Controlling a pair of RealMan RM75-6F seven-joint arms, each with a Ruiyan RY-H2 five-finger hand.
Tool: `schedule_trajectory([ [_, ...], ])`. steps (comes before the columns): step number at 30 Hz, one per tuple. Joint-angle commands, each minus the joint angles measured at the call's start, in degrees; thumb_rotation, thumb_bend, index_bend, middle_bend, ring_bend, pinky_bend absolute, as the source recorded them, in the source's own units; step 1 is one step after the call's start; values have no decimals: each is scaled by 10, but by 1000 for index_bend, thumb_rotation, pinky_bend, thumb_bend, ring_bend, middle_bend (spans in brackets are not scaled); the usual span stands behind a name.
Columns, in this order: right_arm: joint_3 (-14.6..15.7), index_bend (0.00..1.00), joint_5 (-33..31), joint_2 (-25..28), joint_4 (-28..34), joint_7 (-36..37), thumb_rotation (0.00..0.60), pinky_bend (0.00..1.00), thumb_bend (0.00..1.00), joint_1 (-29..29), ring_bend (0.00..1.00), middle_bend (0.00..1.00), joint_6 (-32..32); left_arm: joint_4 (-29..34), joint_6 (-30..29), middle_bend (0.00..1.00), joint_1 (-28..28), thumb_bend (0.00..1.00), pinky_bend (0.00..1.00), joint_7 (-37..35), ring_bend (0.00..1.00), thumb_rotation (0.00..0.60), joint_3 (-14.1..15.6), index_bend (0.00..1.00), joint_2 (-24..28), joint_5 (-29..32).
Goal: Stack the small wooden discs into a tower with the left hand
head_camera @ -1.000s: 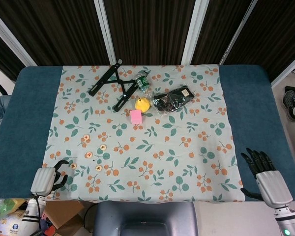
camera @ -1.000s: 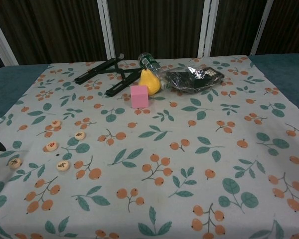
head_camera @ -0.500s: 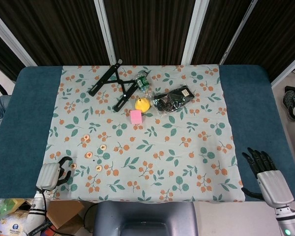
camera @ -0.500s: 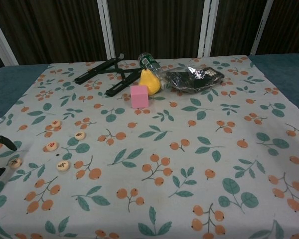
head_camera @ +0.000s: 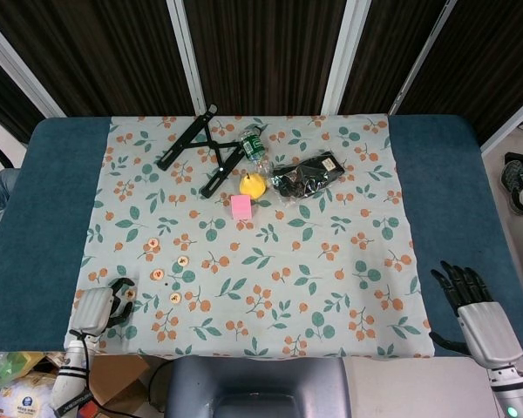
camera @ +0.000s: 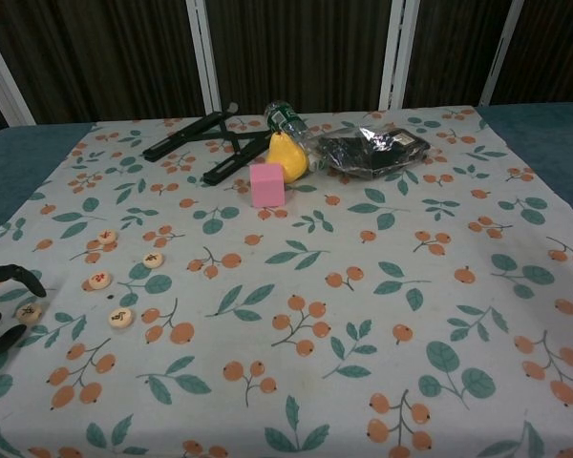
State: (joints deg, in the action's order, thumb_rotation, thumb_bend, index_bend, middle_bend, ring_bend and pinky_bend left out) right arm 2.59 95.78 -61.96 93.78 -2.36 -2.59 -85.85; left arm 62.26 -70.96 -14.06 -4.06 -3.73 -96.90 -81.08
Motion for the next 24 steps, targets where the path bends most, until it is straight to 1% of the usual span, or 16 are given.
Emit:
schedule_trajectory([
  [1,0,0,0,0,0,1,600,0,204,0,0,0,0,-2,1,1000,-1,417,1000,0,1000,600,0,388,-1,1],
  [16,0,0,1,0,0,2,600,0,205,0,0,0,-1,-5,9,1000,-5,417,1000,0,1000,600,2,413,-3,7],
  [24,-1,0,0,0,0,1,600,0,204,0,0,0,0,-6,8,1000,-7,416,1000,0,1000,600,1,449,-5,9],
])
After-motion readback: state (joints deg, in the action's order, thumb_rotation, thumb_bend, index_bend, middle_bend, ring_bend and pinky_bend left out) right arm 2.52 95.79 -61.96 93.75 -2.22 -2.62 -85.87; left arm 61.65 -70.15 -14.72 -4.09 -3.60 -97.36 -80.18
